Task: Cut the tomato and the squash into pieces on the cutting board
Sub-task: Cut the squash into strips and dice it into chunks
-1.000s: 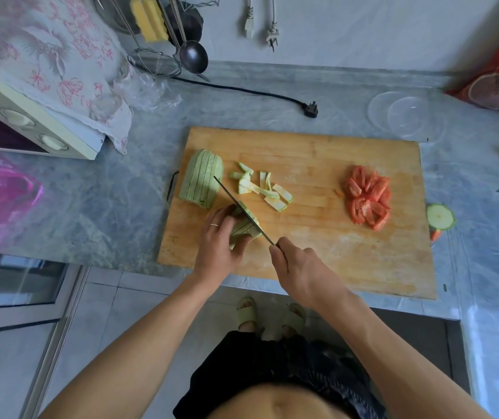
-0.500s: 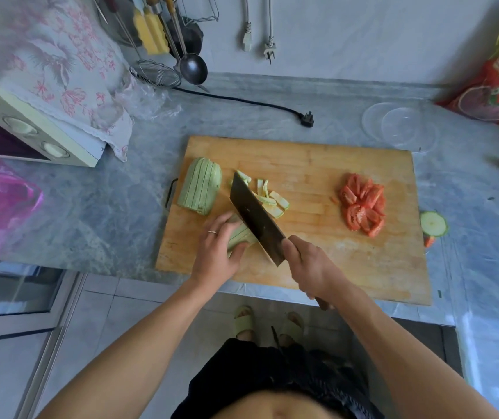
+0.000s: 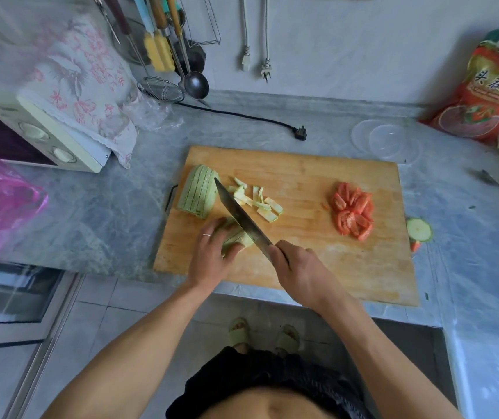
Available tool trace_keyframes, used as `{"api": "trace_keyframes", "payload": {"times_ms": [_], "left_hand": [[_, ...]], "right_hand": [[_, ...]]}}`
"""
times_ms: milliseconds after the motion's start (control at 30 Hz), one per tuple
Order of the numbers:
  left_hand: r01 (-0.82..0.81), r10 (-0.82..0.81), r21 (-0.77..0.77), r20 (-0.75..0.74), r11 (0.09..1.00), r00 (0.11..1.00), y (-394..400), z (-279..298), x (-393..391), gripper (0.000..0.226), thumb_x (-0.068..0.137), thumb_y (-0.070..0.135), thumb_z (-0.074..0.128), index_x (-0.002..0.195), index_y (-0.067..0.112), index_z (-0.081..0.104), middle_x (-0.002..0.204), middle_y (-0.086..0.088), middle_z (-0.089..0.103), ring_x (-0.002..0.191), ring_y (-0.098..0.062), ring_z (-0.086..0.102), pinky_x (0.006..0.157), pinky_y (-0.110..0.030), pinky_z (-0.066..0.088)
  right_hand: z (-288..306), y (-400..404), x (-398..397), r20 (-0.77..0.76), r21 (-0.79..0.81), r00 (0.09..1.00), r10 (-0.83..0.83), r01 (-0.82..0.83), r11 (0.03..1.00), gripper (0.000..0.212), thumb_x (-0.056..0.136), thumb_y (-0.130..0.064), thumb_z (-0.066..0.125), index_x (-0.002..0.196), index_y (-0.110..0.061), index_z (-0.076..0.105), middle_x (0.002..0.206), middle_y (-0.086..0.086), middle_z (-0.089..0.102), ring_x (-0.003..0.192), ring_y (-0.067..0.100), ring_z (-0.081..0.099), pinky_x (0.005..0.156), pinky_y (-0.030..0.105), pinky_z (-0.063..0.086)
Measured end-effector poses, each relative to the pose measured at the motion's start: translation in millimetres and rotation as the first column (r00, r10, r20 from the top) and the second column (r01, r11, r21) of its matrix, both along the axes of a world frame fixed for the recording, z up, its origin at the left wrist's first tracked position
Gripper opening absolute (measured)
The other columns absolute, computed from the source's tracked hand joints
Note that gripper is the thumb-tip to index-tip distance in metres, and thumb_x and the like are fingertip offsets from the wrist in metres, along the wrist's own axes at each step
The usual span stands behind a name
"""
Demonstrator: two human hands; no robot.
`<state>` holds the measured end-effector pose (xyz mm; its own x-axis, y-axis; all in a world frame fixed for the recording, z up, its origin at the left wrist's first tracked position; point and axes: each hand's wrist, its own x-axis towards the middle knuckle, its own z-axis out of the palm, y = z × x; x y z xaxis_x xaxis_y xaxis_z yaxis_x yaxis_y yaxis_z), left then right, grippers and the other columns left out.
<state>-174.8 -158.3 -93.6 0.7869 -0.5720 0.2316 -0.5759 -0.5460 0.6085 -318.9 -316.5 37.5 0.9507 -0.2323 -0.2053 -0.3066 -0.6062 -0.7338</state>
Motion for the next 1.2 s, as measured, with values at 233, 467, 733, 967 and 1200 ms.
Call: {"api": "trace_keyframes", "payload": {"times_ms": [233, 467, 733, 967, 1200], "left_hand": [[-0.056, 0.055, -0.044, -0.017, 0.997, 0.998, -1.0, 0.6, -2.0, 0.045, 0.080, 0.033, 0.080, 0.116, 0.007, 0.069, 0.126, -0.011, 0.064, 0.126, -0.029, 0.055, 0.099, -0.048, 0.050], [-0.063, 0.064, -0.061, 0.014, 0.996, 0.998, -0.5, -0.7, -5.6, 0.045, 0.083, 0.031, 0.074, 0.123, 0.012, 0.068, 0.129, -0.006, 0.065, 0.130, -0.029, 0.053, 0.101, -0.051, 0.047], [-0.103, 0.103, -0.109, -0.003, 0.989, 0.995, -4.7, 7.4, -7.2, 0.047, 0.073, 0.018, 0.086, 0.116, 0.008, 0.068, 0.120, -0.003, 0.069, 0.122, -0.027, 0.059, 0.096, -0.053, 0.050], [-0.090, 0.095, -0.119, 0.036, 0.989, 0.995, -6.2, 6.2, -6.3, 0.046, 0.076, 0.019, 0.084, 0.115, 0.006, 0.066, 0.119, -0.005, 0.069, 0.117, -0.028, 0.063, 0.090, -0.049, 0.053], [-0.083, 0.084, -0.104, 0.011, 0.991, 0.996, -5.5, 6.8, -8.1, 0.042, 0.076, 0.016, 0.083, 0.113, 0.007, 0.065, 0.123, -0.004, 0.067, 0.120, -0.026, 0.061, 0.092, -0.048, 0.052]], "right_hand": [[11.0, 4.8, -8.8, -0.155, -0.066, 0.987, -0.032, 0.022, 0.998, 0.034, 0.105, -0.041, 0.029, 0.091, -0.017, 0.049, 0.076, 0.001, 0.054, 0.069, 0.024, 0.049, 0.066, 0.034, 0.037], [3.8, 4.9, -13.2, -0.032, 0.018, 0.998, -0.046, 0.047, 0.999, 0.039, 0.105, -0.033, 0.038, 0.072, -0.014, 0.040, 0.057, 0.010, 0.044, 0.047, 0.025, 0.031, 0.048, 0.037, 0.025], [-2.5, 5.5, -11.3, -0.024, 0.002, 0.999, -0.026, 0.026, 1.000, 0.036, 0.105, -0.037, 0.036, 0.077, -0.016, 0.041, 0.056, 0.006, 0.045, 0.044, 0.025, 0.033, 0.045, 0.033, 0.025], [-20.0, 14.7, -5.3, -0.084, -0.050, 0.996, -0.033, 0.029, 0.998, 0.033, 0.106, -0.041, 0.030, 0.088, -0.014, 0.041, 0.058, 0.008, 0.044, 0.047, 0.029, 0.036, 0.049, 0.033, 0.027], [-49.1, 15.8, 6.8, -0.118, -0.069, 0.993, -0.029, 0.021, 0.997, 0.032, 0.105, -0.043, 0.029, 0.092, -0.016, 0.040, 0.060, 0.009, 0.046, 0.048, 0.031, 0.039, 0.046, 0.031, 0.025]]}}
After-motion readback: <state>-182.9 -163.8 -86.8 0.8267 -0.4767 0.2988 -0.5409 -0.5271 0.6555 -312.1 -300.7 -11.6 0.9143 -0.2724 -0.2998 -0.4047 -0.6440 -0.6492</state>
